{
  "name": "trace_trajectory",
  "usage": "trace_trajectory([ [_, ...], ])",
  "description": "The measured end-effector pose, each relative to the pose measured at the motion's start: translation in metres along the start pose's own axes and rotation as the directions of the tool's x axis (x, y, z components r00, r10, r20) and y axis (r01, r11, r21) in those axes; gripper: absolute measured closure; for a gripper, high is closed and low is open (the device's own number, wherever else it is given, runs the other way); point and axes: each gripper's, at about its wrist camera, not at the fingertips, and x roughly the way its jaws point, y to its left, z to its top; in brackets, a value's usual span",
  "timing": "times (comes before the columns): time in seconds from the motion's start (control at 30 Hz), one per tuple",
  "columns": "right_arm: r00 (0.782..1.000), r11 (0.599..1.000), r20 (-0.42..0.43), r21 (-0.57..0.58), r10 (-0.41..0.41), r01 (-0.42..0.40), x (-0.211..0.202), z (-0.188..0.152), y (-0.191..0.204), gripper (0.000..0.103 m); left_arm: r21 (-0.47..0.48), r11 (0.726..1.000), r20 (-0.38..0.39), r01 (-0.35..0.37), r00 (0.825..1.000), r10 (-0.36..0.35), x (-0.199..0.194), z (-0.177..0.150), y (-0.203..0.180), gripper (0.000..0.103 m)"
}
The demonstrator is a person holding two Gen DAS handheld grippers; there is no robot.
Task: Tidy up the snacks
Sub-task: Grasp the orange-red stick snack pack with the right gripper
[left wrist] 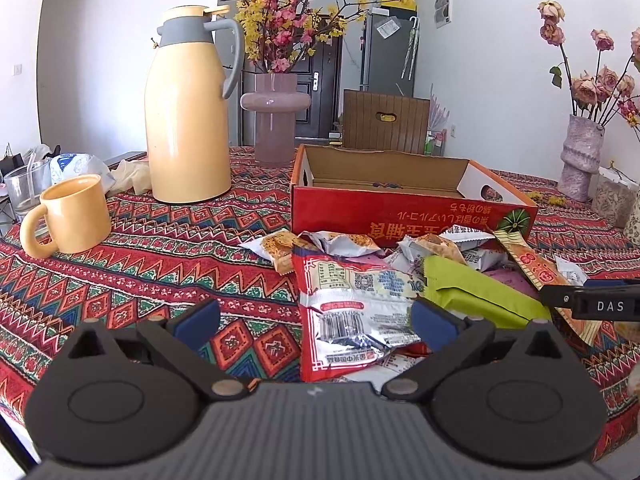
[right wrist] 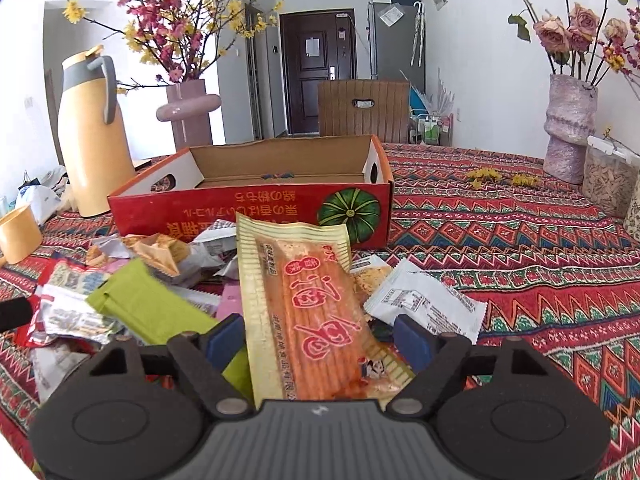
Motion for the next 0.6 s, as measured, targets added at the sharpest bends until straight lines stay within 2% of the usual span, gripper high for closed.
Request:
trace_trajectory([
  [0.27,0.998,1.0,-0.056,0.002,0.022,-0.022,0.026,0.006,-0.009,0.022,-0.001,1.0,-0.02,-0.009,1.0,0.009,0.009,0.003,0.0,0.0],
  [0.6,0.99,0.988,-0.081,0.117,0.114,-0.104,0.036,0.006,-0.029,0.022,0.002,1.0,-0.05,-0.003,0.999,0.003,0.016,0.004,0.0,0.0],
])
